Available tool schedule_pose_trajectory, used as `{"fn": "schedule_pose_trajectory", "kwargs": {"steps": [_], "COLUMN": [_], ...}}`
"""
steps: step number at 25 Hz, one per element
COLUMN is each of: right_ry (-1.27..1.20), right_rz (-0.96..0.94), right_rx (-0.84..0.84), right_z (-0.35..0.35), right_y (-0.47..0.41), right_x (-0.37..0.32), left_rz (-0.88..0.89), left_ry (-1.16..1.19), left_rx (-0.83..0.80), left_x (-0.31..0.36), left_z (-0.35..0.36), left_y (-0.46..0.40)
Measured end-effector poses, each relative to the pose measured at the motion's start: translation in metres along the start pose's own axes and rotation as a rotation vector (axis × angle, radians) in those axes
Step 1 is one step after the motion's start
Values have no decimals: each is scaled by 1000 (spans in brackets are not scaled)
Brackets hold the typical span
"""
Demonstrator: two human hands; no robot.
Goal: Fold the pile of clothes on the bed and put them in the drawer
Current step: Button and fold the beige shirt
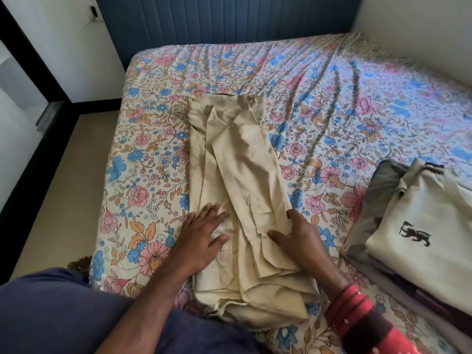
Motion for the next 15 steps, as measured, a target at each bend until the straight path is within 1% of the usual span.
{"fn": "schedule_pose_trajectory", "kwargs": {"steps": [3,6,12,15], "right_ry": [11,17,-19,52], "right_rz": [-12,4,-6,0], "right_rx": [44,-2,-8,-6], "right_z": [-3,3,2,3], "right_y": [11,26,42,49], "right_x": [-2,0,2,5], "left_rz": [-4,-6,-3,0], "left_ry": [37,64,33,8], "left_rx": [-10,-19,-30,-53], "left_x": [-4,-6,-2,0], "left_z": [-2,-2,-6,-6], "left_y": [9,16,16,20]}}
Point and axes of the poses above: each hand's wrist, its own y-axis away from the middle knuckle, its own z-axis out of the palm, x = y × z, the point moved 2 cm from there along -y, towards the middle knuckle, and after that the axes turned 7 degrees about -x, right-handed, at the moved point
